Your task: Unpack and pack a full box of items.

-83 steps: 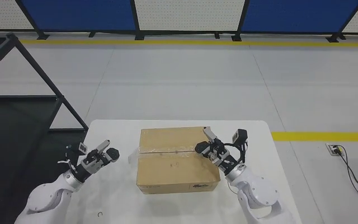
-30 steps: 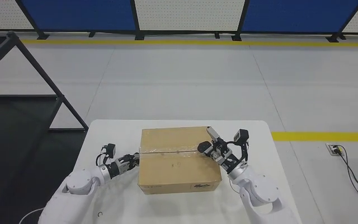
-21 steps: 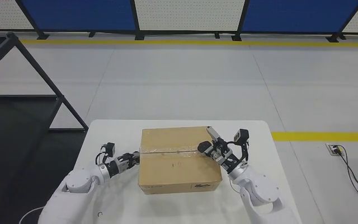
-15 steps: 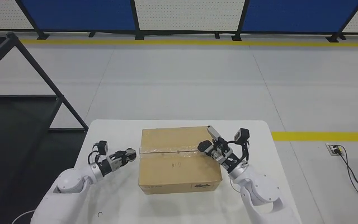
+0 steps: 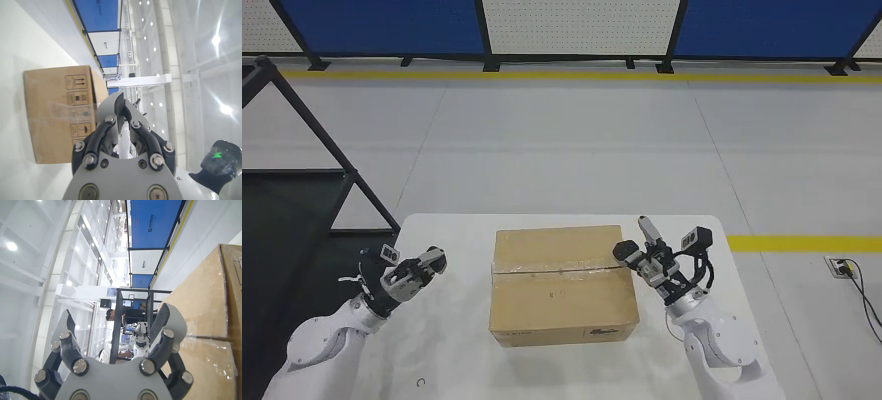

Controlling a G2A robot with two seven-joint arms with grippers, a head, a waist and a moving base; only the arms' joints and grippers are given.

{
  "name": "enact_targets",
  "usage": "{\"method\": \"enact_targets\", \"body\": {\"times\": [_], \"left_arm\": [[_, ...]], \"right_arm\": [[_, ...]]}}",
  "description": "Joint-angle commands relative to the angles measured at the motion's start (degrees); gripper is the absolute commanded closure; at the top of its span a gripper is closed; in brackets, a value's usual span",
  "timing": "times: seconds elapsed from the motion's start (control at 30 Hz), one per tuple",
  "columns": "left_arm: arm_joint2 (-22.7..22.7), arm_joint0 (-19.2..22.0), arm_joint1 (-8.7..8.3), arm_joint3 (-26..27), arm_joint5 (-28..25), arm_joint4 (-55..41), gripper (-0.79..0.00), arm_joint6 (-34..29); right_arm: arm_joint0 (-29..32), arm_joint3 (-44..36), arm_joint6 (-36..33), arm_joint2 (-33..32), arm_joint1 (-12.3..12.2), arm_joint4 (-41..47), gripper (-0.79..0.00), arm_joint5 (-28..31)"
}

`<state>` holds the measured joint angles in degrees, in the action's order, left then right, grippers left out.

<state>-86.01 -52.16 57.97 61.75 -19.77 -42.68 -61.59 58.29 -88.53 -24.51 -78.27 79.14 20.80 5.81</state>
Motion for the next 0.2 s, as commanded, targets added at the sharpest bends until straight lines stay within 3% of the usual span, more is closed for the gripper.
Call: {"method": "enact_targets", "body": {"times": [0.0,0.03,0.07,0.17], "left_arm": [[-1.07,-1.45,-0.04,2.03,0.22,-3.67,-0.785,-2.06],[-1.07,-1.45,-0.04,2.03,0.22,-3.67,-0.785,-2.06],[-1.04,-1.38,-0.04,2.0,0.15,-3.75,-0.352,-2.03],[-1.1,-1.49,-0.04,2.08,0.22,-4.01,-0.524,-2.13]], "right_arm": [[-0.02,-0.01,0.03,0.04,0.01,-0.05,-0.785,-0.03],[-0.02,-0.01,0.03,0.04,0.01,-0.05,-0.785,-0.03],[-0.02,0.0,0.01,0.02,0.0,-0.03,-0.785,-0.03],[-0.02,-0.01,0.03,0.04,0.01,-0.05,-0.785,-0.03]]}}
